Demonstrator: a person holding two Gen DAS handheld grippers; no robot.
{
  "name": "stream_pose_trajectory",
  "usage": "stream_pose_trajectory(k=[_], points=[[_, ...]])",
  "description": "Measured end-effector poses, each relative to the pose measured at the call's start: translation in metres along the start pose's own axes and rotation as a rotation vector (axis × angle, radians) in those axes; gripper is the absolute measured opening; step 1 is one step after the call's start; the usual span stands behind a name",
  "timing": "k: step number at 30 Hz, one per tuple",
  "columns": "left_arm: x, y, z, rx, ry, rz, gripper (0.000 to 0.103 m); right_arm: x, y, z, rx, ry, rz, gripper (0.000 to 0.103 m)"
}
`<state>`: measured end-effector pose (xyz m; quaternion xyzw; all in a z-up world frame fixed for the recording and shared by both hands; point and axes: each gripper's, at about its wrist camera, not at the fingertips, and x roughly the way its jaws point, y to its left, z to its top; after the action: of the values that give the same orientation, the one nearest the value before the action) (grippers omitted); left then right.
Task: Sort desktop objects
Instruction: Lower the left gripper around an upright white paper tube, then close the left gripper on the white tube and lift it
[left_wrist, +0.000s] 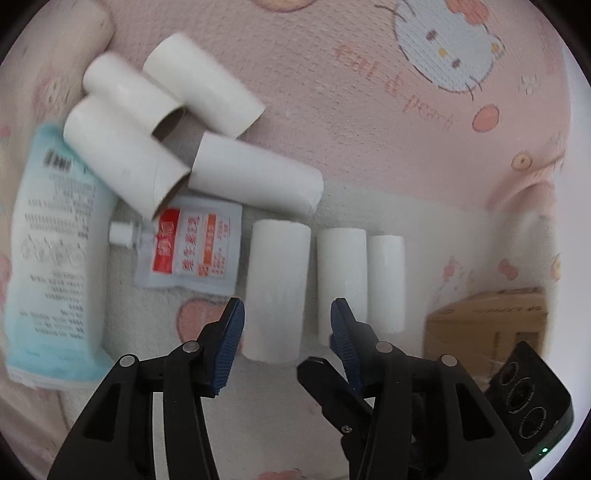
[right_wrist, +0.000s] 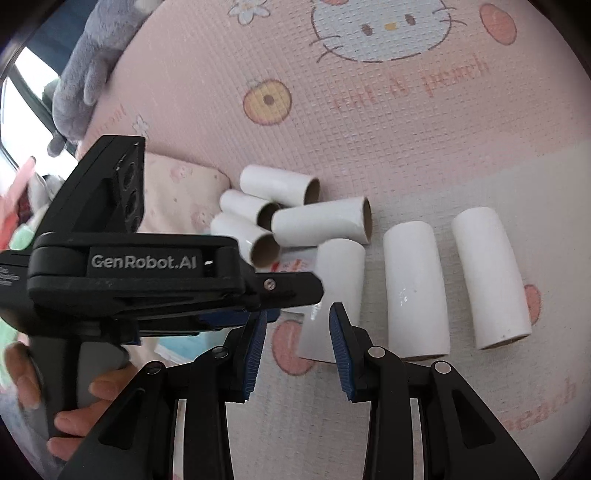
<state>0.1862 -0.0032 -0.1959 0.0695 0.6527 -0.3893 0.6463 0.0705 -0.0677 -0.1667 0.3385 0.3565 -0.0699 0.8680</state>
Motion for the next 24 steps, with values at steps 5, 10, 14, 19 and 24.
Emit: stream_pose_trajectory(k=[5,10,14,19,24], points=[[0.017,-0.007,0.001,0.051,0.022,0.072,0.053,0.008,-0.012,-0.011,0.011,0.020,-0.022,0.031],[0.029,0.001,0.001,-0.027,0.015,0.016,0.038,0.020,-0.023,-0.019,0.054,0.050,-0.003,0.031],[0.029,-0.003,-0.003,0.020,0.023,0.015,0.038,0.022,-0.031,-0.022,0.085,0.049,0.002,0.032],[0.031,-0.008,-0.017,0.063,0.030,0.011,0.038,0.020,-0.046,-0.022,0.144,0.049,0.017,0.032],[0.029,-0.009,-0.031,0.062,0.023,0.005,0.038,0.016,-0.050,-0.026,0.161,0.068,0.015,0.033]])
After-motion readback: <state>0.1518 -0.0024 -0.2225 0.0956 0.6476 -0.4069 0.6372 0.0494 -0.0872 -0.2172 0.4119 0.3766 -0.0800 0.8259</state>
